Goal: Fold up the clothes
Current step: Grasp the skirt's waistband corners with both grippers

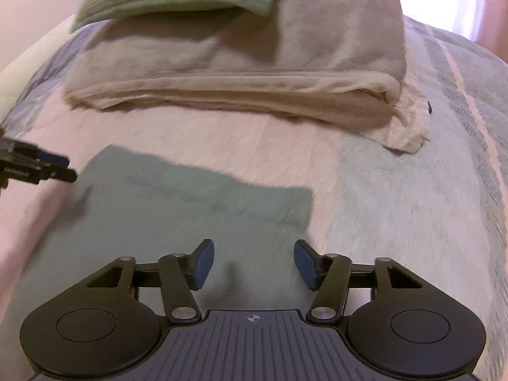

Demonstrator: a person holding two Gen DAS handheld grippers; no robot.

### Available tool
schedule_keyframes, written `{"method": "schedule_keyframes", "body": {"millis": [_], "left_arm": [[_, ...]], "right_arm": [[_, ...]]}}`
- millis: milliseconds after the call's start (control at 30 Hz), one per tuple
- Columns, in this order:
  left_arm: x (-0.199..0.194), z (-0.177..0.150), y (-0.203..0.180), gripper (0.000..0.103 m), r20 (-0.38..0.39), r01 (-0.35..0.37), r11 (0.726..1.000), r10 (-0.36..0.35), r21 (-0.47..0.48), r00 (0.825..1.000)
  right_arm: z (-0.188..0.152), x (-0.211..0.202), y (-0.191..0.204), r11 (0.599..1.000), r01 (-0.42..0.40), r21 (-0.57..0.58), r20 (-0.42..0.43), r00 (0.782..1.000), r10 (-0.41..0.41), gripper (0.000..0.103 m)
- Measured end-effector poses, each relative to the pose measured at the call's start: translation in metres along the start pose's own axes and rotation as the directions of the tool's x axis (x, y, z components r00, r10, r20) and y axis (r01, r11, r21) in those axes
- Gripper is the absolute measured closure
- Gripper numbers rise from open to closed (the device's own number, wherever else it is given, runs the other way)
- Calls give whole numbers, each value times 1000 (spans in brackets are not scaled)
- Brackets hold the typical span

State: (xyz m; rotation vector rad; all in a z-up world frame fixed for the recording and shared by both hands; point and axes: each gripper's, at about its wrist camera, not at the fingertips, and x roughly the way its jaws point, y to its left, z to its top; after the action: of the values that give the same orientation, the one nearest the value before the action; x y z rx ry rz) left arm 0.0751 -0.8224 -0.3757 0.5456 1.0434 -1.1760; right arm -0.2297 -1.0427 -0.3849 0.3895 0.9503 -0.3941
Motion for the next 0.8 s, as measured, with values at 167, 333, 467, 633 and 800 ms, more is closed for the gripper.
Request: {"method": "schedule_keyframes", "body": {"millis": [167,333,467,633,800], "left_arm": [[35,11,14,59,-18,8,1000,-8,11,1000],[51,20,23,67,-40,86,996,-85,4,996],[56,23,28,70,-55,119,993,-119,-12,991],[56,25,19,79,-68,80,996,-77,43,995],[40,23,14,97,-13,31,998,-30,58,999]], "right_arm": [[10,30,-21,1000,-6,-17,-21,1000,5,52],[11,47,-32,998,-51,25,-30,998,52,52],[11,53,-38,995,-69,74,-21,997,70,56],[8,54,-42,995,-38,95,-36,999,41,83],[10,23,-35,995,-39,87,19,999,38,96]]}}
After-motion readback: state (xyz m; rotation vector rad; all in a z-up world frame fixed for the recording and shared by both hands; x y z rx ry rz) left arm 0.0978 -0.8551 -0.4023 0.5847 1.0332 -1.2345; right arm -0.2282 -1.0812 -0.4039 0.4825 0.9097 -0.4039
